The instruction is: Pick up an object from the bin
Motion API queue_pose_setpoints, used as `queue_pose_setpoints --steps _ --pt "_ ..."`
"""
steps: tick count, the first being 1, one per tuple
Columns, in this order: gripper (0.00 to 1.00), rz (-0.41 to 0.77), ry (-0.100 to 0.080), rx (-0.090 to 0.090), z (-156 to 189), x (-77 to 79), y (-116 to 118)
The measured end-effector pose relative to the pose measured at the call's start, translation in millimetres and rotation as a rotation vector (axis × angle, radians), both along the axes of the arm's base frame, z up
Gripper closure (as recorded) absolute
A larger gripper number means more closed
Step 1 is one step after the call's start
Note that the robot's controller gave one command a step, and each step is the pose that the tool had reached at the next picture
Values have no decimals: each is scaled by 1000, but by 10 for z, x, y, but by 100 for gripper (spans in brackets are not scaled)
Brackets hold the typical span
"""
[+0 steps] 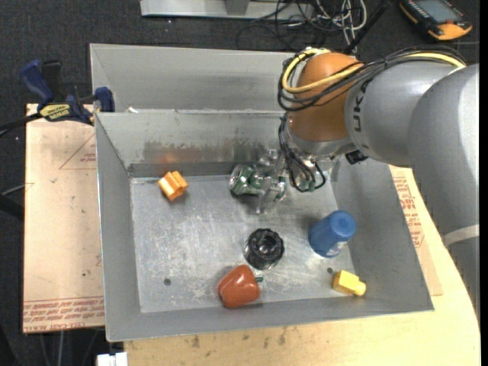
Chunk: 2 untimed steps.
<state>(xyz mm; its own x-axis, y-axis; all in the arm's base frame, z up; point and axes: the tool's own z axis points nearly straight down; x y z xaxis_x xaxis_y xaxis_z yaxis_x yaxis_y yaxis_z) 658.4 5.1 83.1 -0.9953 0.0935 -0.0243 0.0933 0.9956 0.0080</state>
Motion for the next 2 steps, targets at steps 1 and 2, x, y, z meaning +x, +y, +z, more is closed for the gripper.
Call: queue_pose_setpoints --steps 1,2 --pt "100 63 -14 0 -1 -68 -29" --pt "100 128 19 -7 295 -181 -99"
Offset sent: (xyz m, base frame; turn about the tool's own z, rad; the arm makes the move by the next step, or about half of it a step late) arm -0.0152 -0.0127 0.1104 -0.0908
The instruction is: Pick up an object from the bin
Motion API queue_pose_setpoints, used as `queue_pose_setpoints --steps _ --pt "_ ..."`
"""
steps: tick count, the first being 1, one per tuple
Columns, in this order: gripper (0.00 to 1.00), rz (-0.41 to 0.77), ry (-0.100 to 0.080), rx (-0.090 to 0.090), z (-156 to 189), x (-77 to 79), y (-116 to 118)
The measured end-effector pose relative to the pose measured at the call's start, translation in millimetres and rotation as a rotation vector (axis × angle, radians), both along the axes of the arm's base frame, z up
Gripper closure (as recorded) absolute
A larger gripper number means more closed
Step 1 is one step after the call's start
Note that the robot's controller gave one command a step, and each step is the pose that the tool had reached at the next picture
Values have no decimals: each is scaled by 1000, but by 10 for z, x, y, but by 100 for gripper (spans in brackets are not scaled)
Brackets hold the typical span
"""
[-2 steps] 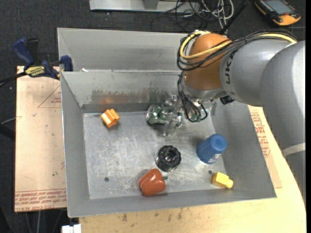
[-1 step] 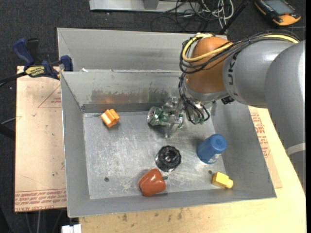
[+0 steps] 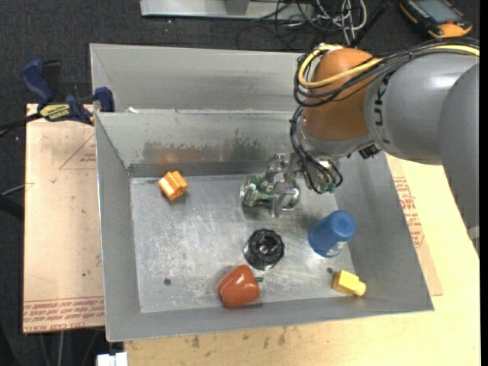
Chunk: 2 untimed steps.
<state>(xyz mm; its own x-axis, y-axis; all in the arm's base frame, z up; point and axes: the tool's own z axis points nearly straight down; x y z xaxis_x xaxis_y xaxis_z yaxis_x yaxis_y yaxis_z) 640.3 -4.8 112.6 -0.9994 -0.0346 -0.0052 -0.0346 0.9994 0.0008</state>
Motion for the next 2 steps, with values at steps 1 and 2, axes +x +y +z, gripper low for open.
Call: queue_pose_setpoints --steps 1,2 --pt "100 -29 5 0 666 15 -16" --pt "100 4 -4 -1 1003 33 16"
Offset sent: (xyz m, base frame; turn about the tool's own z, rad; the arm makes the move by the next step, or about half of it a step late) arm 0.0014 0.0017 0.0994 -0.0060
